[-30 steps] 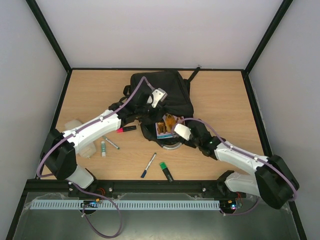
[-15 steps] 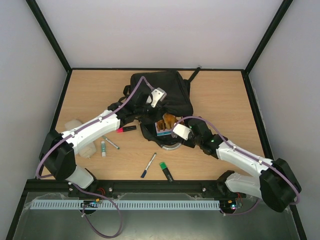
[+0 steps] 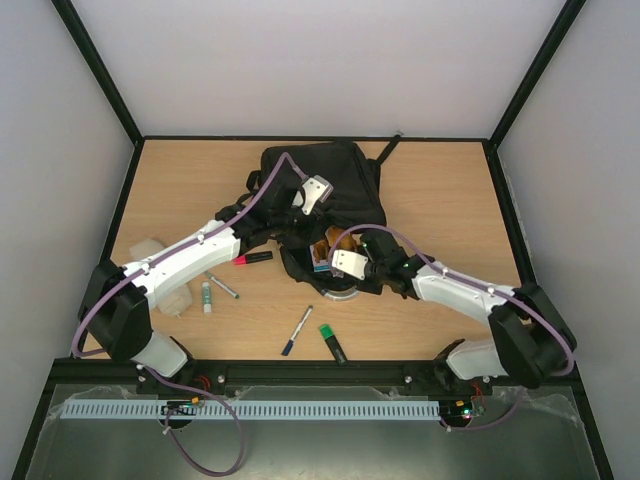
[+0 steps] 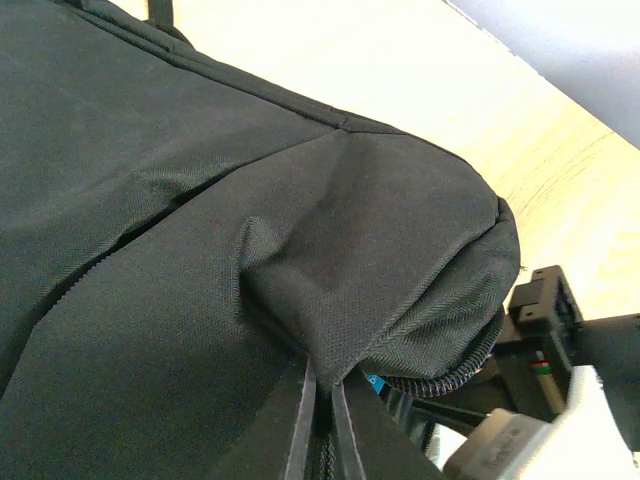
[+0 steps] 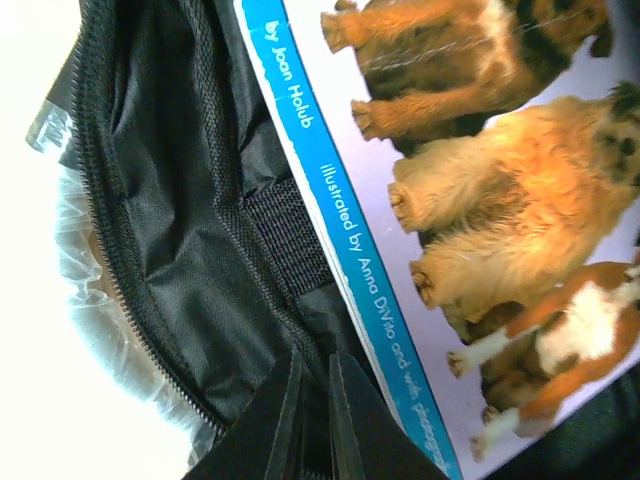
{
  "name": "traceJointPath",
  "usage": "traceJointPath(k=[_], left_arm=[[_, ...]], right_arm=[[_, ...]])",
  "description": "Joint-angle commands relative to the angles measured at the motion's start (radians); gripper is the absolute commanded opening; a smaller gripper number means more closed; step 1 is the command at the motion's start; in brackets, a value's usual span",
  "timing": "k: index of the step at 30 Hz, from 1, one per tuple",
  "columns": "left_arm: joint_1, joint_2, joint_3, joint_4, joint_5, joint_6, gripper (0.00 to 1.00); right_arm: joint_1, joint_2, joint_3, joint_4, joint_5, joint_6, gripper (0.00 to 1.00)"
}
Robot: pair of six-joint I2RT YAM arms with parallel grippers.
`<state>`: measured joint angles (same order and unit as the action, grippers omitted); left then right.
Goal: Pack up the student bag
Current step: Place the book in the student bag.
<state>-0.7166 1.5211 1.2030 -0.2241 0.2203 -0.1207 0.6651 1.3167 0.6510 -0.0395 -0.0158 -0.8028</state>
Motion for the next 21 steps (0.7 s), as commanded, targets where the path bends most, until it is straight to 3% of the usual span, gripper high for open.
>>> traceJointPath(k=[1,7,21], left_arm=[[0.003,-0.045,0.003,0.046,0.033,-0.01,0.02],[0.004,-0.045,0.004,0.045,0.042,-0.011,0.02],[0.003,-0.029,0.0,0.053,0.062,-0.02,0.02]], right_arm=[[0.007,0.081,0.05,-0.001,0.004,-0.026,0.07],[0.007,0.178,0.079,0.129,0.093,0.016,0.01],[0.021,0.347,0.068,0.53,0.393,0.021,0.03]])
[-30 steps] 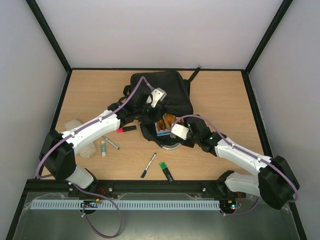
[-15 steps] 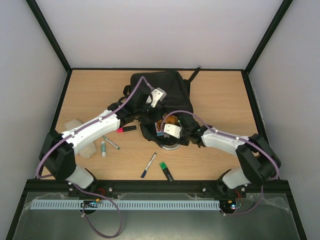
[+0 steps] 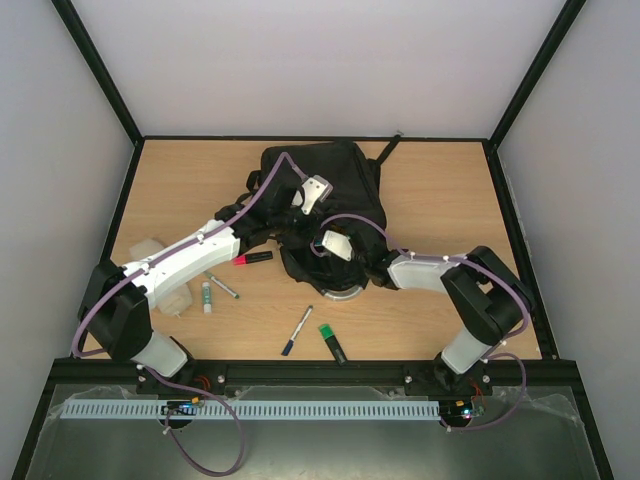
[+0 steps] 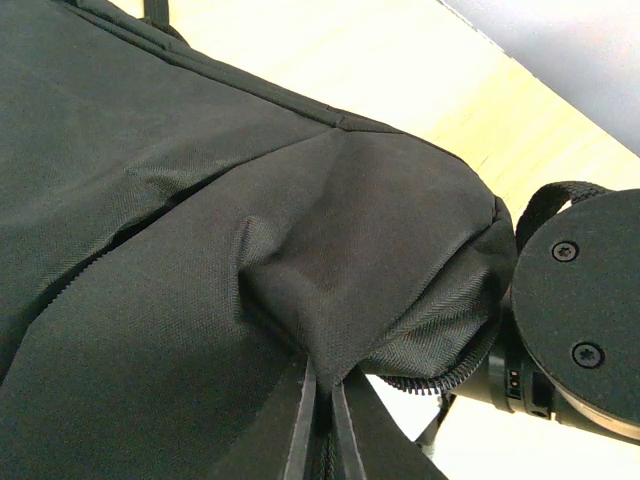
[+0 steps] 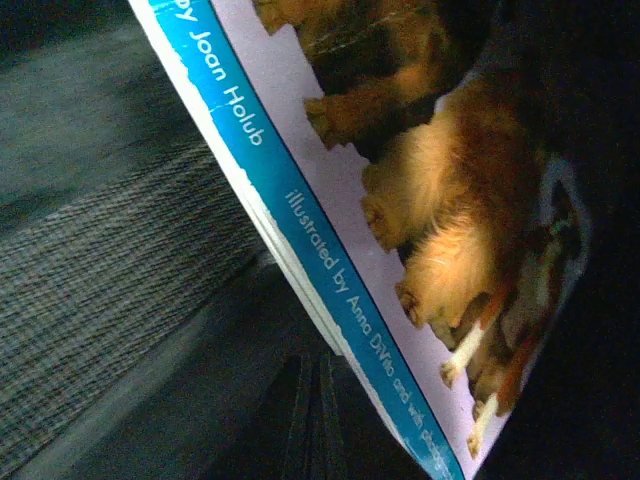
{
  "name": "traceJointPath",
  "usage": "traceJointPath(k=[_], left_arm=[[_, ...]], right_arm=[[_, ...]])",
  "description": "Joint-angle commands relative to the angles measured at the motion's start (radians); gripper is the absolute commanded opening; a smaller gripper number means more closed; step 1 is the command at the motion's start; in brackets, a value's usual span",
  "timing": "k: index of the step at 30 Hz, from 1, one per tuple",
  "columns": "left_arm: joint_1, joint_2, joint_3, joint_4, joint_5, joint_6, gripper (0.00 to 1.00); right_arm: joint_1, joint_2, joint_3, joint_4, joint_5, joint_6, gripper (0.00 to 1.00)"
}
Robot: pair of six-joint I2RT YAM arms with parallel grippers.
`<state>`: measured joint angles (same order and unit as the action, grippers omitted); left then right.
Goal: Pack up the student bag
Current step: Place the book in the student bag.
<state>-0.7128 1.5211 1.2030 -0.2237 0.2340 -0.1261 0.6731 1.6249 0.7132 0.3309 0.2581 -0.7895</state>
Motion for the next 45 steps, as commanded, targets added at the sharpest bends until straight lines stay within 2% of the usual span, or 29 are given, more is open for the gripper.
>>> traceJointPath(k=[1,7,13,15,18,23,27,32,35,37,40,45], left_arm=[[-0.001,-0.028,0.0,0.053,0.05,-0.015,0.02],[-0.001,-0.025,-0.002,0.052,0.045,-0.015,0.02],[-0.001,-0.025,-0.001,0.052,0.037,-0.014,0.02],[-0.001,-0.023,-0.002,0.051,0.033,-0.012,0.02],[-0.001,-0.02,-0.002,0.049,0.02,-0.012,0.02],[0.0,-0.005,0.004,0.042,0.021,-0.008,0.02],[0.006,0.019,0.007,0.036,0.006,0.0,0.03],[0.005,0.097,0.004,0.032,0.021,-0.003,0.03],[-0.005,0.174,0.006,0.025,0.022,-0.007,0.03],[-0.013,0.212,0.01,0.024,0.03,-0.007,0.03],[-0.027,0.254,0.028,-0.001,0.018,0.005,0.05],[-0.058,0.268,0.059,-0.072,-0.021,0.028,0.13]], right_arm=[[0.014,0.048,0.005,0.174,0.134,0.004,0.03],[0.014,0.073,0.006,0.15,0.152,0.01,0.04],[0.017,-0.05,-0.008,-0.008,0.058,0.065,0.09],[0.017,-0.111,-0.013,-0.083,0.027,0.096,0.11],[0.017,-0.243,-0.048,-0.224,-0.097,0.104,0.15],[0.016,-0.541,-0.118,-0.446,-0.321,0.127,0.2],[-0.01,-0.662,-0.041,-0.593,-0.379,0.262,0.21],[-0.125,-0.74,0.036,-0.574,-0.449,0.408,0.23],[-0.173,-0.738,0.018,-0.478,-0.347,0.443,0.24],[-0.201,-0.722,-0.004,-0.422,-0.294,0.472,0.29],[-0.22,-0.7,-0.023,-0.414,-0.281,0.496,0.32],[-0.223,-0.704,-0.053,-0.422,-0.262,0.509,0.34]])
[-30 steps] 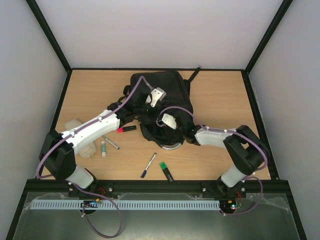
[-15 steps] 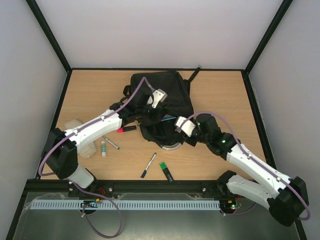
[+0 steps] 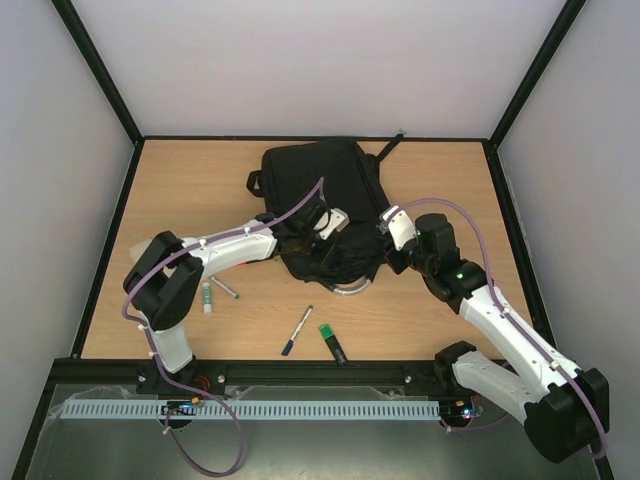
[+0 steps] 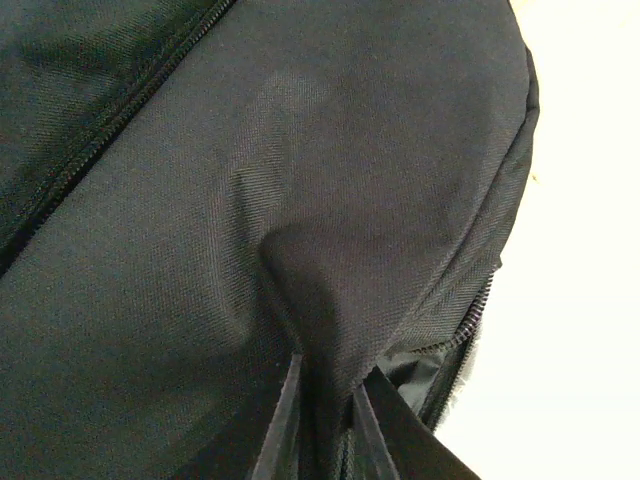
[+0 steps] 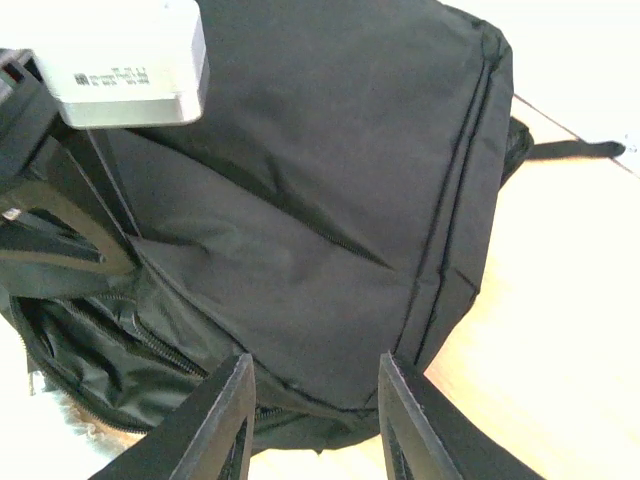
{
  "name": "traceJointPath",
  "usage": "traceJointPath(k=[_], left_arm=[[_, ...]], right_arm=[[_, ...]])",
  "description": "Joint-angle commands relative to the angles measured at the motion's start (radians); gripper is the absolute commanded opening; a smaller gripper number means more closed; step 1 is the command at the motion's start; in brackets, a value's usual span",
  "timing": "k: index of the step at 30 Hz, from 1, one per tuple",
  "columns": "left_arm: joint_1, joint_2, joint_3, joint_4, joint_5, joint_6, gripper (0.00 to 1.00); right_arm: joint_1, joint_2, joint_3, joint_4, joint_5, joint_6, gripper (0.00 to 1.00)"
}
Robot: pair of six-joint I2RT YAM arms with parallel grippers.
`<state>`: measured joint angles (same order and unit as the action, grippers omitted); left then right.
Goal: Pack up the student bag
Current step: Place the book in the student bag, then adjust the student bag at the center of the board.
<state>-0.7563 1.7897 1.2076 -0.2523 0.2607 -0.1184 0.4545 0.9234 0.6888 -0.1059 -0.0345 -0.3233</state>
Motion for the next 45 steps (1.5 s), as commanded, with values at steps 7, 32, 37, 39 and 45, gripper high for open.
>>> traceJointPath(k=[7,32,37,39,45], left_arm=[[-0.028,-0.055,0.057,-0.119,-0.061,0.033,0.34],[0.412,0.074,0.137,0.051,-0.29,-0.421,0.74],[0.416,0.216,0.25,0.056,-0.169,-0.421,0.74],[0.409,0.257,0.284,0.061,-0.15,-0.416,0.73],[0.361,0.332,0.385,0.064,-0.088,-0.389,0.71]], right_arm=[[-0.005,0.005,-0.034,-0.007,-0.014,0.027,0.38],[-0.004,0.018,-0.037,-0.046,-0.039,0.005,0.51],[-0.004,0.011,-0.041,-0.049,-0.031,-0.007,0.52],[-0.005,0.011,-0.043,-0.049,-0.03,-0.009,0.52],[-0.003,0.012,-0.046,-0.049,-0.032,-0.018,0.52]])
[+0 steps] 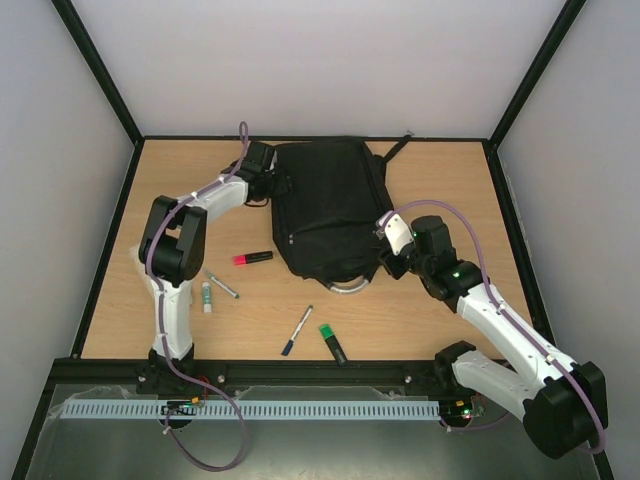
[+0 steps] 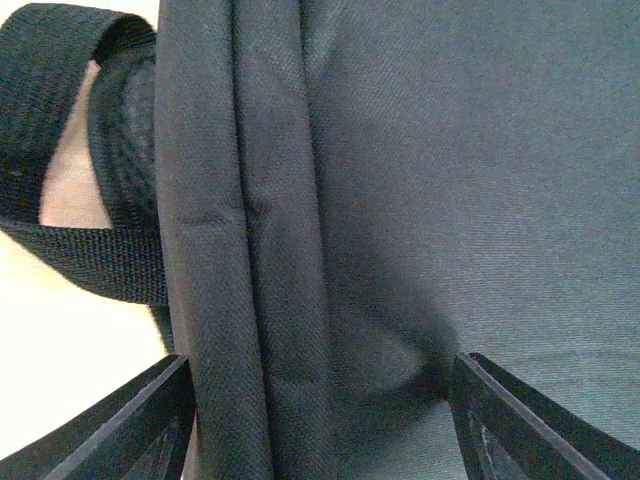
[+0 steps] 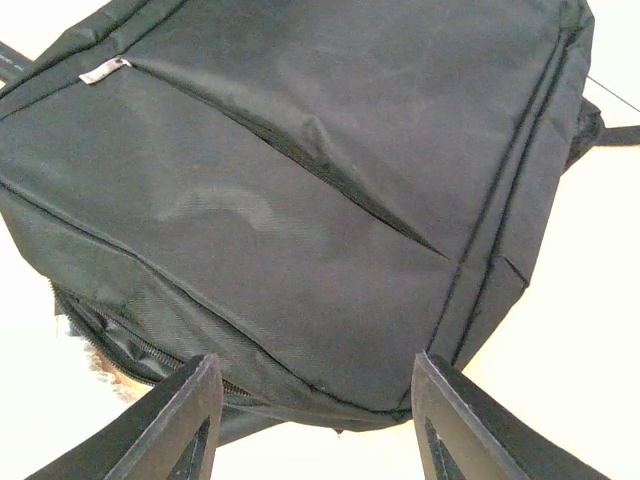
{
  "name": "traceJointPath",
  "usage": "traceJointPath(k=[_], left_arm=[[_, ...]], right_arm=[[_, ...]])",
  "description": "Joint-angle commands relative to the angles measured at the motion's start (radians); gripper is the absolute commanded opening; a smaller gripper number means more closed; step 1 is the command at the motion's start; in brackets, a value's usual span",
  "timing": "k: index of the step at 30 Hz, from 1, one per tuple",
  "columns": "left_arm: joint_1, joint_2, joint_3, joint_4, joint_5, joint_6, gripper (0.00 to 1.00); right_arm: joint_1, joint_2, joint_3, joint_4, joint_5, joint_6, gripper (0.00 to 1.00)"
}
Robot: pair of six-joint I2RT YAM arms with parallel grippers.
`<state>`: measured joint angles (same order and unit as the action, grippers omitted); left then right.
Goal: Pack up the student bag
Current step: Adjust the student bag at the center of the board, then pick up the stationery from the center of the board.
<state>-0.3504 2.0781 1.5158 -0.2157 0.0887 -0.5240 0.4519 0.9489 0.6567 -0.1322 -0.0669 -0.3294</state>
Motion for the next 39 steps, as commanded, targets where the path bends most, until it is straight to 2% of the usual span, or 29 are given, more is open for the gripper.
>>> traceJointPath(k=[1,4,9,13,20,25,29,33,36,38,39], left_arm=[[-0.053,0.059,0.104,0.019,0.098,0.026,0.71],[-0.071,0.11,0.198,-0.019,0.141,0.027,0.7],[-0.103,0.147,0.286,-0.063,0.125,0.039,0.69],[-0.104,0.073,0.269,-0.138,0.027,0.038,0.69],[-0.1,-0.248,0.03,-0.194,-0.217,0.053,0.74],[-0.062,-0.461,-0.136,-0.262,-0.261,0.081,0.76],[0.018,-0.615,-0.294,-0.304,-0.282,0.049,0.77],[0.086,-0.697,-0.336,-0.428,-0.369,-0.004,0.78],[0.118,-0.737,-0.366,-0.522,-0.468,-0.075,0.84],[0.16,-0.772,-0.403,-0.545,-0.456,-0.094,0.85],[0.185,-0.792,-0.427,-0.554,-0.449,-0.107,0.89]], right_arm=[[-0.001,-0.012,-0.014,-0.024,-0.001,-0.016,0.52],[-0.002,-0.008,-0.017,-0.024,0.0,-0.022,0.52],[-0.002,-0.01,-0.017,-0.026,0.006,-0.019,0.52],[-0.001,-0.017,-0.018,-0.026,0.01,-0.021,0.52],[-0.002,-0.03,-0.016,-0.03,-0.002,-0.022,0.53],[-0.002,-0.039,-0.019,-0.03,-0.002,-0.025,0.53],[-0.002,-0.042,-0.022,-0.027,0.005,-0.028,0.53],[-0.001,-0.041,-0.022,-0.027,0.001,-0.03,0.54],[-0.002,-0.038,-0.023,-0.029,0.001,-0.033,0.54],[0.0,-0.035,-0.022,-0.03,0.002,-0.034,0.54],[-0.002,-0.036,-0.022,-0.03,0.0,-0.034,0.54]])
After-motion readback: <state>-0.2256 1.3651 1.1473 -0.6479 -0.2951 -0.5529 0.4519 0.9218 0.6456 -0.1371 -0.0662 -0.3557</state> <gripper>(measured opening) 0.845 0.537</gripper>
